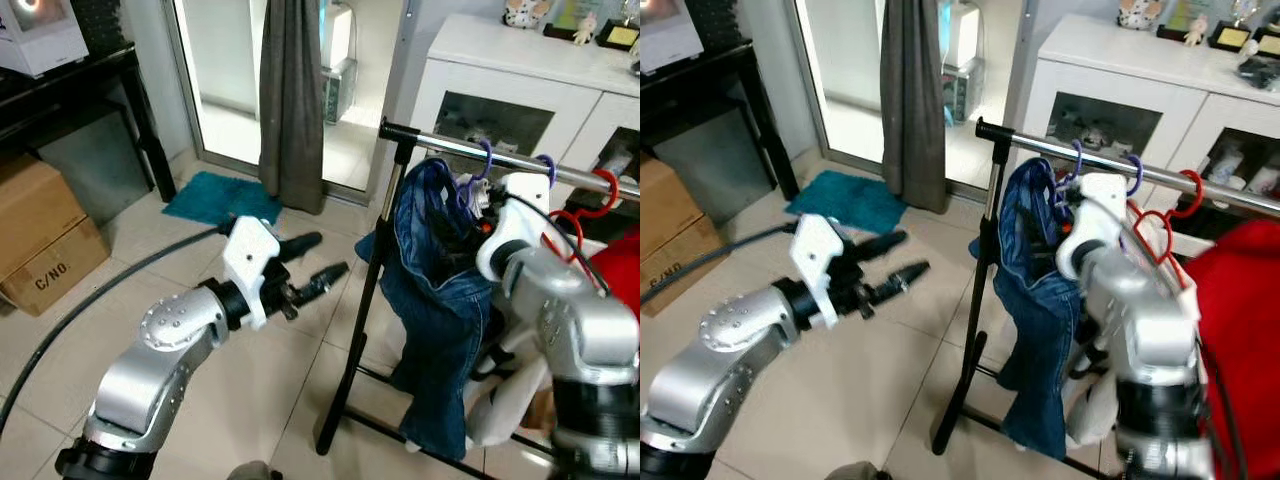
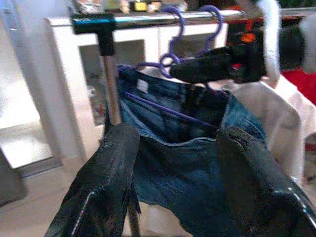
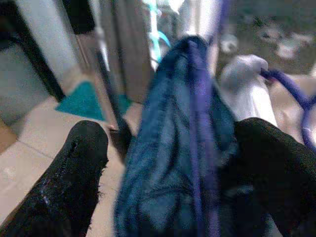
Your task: Hang hanger
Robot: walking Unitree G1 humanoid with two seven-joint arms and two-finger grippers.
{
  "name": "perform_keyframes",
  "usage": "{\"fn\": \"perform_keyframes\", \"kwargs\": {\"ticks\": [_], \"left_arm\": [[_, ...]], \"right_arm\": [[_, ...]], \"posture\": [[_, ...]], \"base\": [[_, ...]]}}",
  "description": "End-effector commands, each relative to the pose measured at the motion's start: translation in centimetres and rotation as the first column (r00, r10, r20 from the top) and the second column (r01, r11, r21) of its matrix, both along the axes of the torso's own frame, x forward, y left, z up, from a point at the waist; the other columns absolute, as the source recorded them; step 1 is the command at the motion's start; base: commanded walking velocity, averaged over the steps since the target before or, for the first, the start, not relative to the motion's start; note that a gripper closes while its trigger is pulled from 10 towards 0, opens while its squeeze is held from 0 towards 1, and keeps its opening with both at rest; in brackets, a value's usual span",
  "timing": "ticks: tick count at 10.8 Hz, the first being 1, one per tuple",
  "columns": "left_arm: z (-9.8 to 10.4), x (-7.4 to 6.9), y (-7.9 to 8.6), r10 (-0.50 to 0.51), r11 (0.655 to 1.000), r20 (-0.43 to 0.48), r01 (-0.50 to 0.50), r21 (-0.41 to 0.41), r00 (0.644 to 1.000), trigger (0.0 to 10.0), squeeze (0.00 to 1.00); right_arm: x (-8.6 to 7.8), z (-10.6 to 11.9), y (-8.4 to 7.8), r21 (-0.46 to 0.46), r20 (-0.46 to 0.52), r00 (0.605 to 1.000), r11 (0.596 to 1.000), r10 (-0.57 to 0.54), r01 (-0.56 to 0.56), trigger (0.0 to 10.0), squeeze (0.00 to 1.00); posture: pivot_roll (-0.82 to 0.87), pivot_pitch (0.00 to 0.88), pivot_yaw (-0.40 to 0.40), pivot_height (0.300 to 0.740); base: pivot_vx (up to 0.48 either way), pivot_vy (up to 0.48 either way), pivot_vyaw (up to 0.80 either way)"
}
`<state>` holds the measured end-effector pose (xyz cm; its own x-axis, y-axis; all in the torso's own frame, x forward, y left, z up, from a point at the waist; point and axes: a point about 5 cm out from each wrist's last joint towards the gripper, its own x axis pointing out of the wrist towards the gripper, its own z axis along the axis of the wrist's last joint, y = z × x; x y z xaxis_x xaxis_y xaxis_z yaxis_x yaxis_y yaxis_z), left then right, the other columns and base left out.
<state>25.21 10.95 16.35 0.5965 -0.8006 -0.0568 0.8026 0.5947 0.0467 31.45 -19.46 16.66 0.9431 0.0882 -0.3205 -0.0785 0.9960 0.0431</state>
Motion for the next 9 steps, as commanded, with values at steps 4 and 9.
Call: {"fn": "perform_keyframes", "kwargs": {"ticks": [4,9], "left_arm": [[0.2,-0.2,-0.7,-0.051,0.999,-0.007,0.052,0.012,0.999,10.0,0.0],[0.1,-0.4,-0.7,-0.05,0.999,-0.012,0.05,0.02,0.999,10.0,0.0]], "right_arm": [[2.0,1.1,-1.3,-0.011,-0.051,0.998,0.999,-0.035,0.034,0.0,0.0],[2.9,0.8,-1.0,-0.008,-0.081,0.997,1.0,-0.021,0.02,0.0,0.0]], "posture": [[0.05,0.0,-0.02,0.74],[0.05,0.0,-0.028,0.74]], "base": [[0.0,0.0,0.0],[0.0,0.0,0.0]]}}
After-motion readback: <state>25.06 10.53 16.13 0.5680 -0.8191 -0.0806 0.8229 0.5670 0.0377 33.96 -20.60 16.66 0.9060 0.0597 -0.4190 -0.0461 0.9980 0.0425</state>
